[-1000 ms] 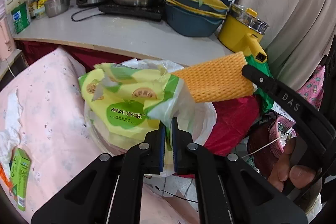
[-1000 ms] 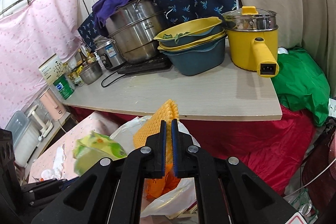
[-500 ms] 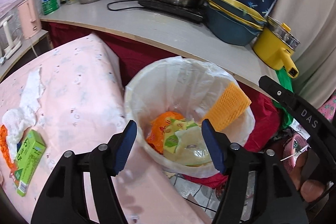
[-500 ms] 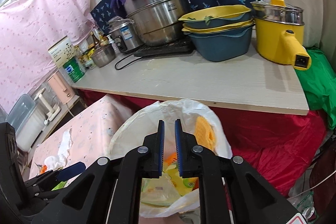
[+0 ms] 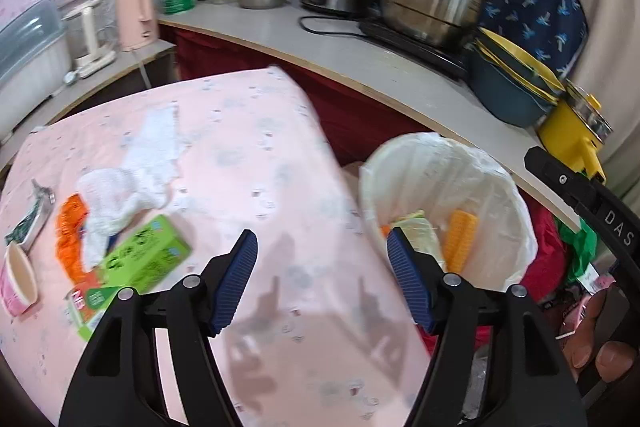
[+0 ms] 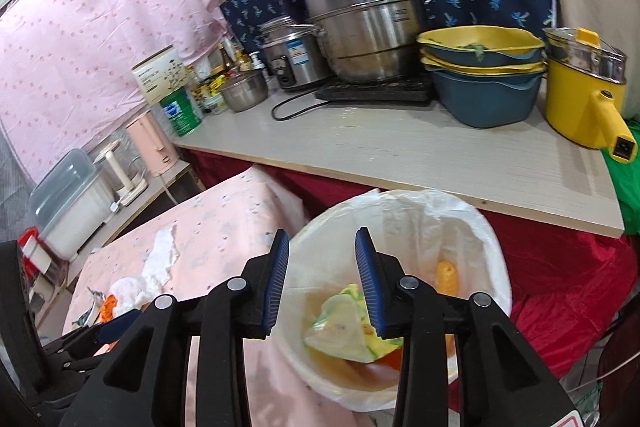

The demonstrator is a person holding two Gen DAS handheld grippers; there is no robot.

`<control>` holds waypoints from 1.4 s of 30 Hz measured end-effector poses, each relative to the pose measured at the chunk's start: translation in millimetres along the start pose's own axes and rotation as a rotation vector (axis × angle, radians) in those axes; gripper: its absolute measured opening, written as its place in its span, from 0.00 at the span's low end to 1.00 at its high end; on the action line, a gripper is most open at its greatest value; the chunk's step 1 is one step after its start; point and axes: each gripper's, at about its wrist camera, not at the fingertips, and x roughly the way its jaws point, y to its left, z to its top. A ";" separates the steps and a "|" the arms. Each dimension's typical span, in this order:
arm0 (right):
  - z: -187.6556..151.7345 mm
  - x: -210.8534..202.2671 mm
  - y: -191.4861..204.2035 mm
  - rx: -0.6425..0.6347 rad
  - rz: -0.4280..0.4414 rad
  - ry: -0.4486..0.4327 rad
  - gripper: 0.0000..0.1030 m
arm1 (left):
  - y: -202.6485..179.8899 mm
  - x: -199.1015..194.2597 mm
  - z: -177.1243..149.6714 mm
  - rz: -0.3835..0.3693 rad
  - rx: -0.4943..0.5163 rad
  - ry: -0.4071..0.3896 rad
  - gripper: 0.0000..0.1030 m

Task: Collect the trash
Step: 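Carry the mesh pad and tissue pack to the bin and release both, then grasp the pink paper cup with the left gripper while the right grasps the white paper towel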

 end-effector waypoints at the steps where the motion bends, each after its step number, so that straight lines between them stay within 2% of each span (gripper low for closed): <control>1: 0.0 1.0 5.7 -0.011 0.008 0.005 0.33 | 6.5 -3.9 -1.5 0.013 -0.013 -0.006 0.62; 9: -15.9 10.8 72.2 -0.130 0.068 0.051 0.33 | 66.6 -33.1 -18.7 0.141 -0.104 -0.034 0.63; 15: -35.2 9.9 126.9 -0.208 0.118 0.073 0.33 | 106.5 -48.0 -34.8 0.186 -0.168 -0.028 0.63; 22: -58.1 7.4 183.8 -0.298 0.161 0.112 0.38 | 144.0 -63.2 -50.2 0.225 -0.222 -0.018 0.63; 31: -83.6 12.4 235.1 -0.404 0.176 0.149 0.43 | 182.8 -75.3 -64.8 0.324 -0.282 -0.018 0.66; 39: -98.1 19.5 270.5 -0.478 0.173 0.161 0.43 | 209.0 -72.7 -78.6 0.347 -0.301 0.012 0.66; 42: -102.4 26.8 280.4 -0.485 0.181 0.179 0.43 | 225.3 -69.6 -82.4 0.361 -0.330 0.024 0.69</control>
